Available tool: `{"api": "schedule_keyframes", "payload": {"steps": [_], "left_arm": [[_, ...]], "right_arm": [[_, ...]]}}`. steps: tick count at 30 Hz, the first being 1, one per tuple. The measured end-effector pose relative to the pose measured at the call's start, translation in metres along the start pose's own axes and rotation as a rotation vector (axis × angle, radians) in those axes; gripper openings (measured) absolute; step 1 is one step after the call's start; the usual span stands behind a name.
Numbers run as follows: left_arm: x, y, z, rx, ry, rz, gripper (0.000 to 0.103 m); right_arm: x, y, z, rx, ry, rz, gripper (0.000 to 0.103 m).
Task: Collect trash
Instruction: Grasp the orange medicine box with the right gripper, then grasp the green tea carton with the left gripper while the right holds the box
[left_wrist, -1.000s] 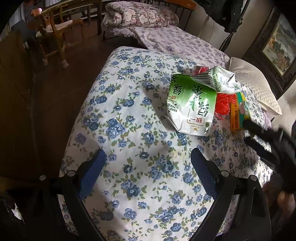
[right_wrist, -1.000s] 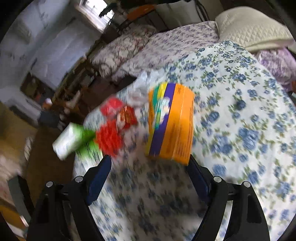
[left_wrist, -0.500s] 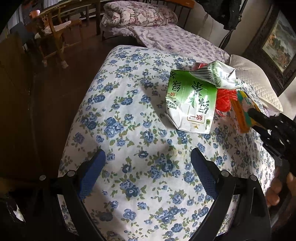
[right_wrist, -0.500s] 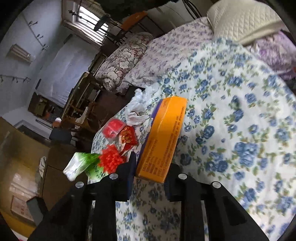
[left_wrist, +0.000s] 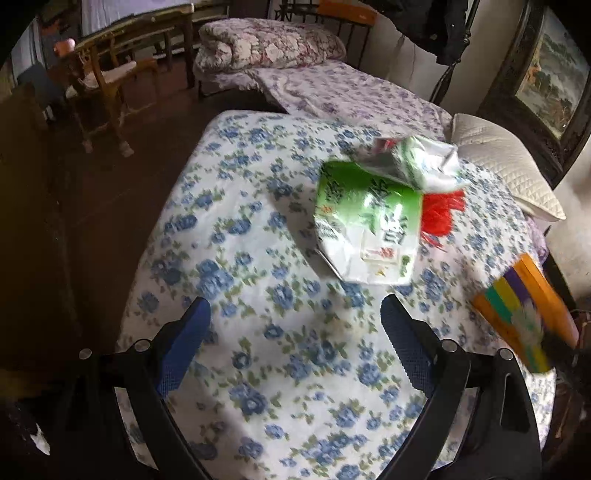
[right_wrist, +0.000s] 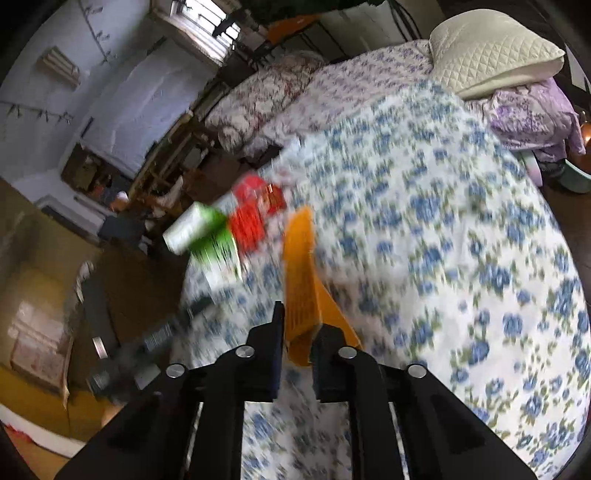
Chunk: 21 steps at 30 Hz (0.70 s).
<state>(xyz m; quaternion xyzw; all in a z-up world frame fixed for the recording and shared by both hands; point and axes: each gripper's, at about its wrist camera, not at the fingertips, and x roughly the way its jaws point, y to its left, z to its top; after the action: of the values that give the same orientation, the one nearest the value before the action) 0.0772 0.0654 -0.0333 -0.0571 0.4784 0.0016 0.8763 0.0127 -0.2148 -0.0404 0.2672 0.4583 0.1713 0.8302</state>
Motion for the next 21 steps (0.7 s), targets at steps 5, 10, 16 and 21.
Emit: {"api": "schedule_keyframes", "payload": {"steps": [5, 10, 16, 21], "left_arm": [[0.001, -0.008, 0.019, 0.047, -0.045, 0.002, 0.090], [0.010, -0.030, 0.045, 0.163, -0.102, 0.012, 0.090], [0.023, -0.047, 0.062, 0.333, -0.144, 0.029, 0.086], [0.027, -0.051, 0.069, 0.379, -0.163, -0.008, 0.077]], "right_arm": [[0.009, 0.000, 0.000, -0.054, -0.013, -0.059, 0.040], [0.014, -0.003, 0.004, -0.068, -0.001, -0.038, 0.042], [0.015, -0.004, 0.011, -0.064, 0.011, -0.022, 0.044], [0.014, -0.003, 0.013, -0.071, 0.009, -0.033, 0.044]]}}
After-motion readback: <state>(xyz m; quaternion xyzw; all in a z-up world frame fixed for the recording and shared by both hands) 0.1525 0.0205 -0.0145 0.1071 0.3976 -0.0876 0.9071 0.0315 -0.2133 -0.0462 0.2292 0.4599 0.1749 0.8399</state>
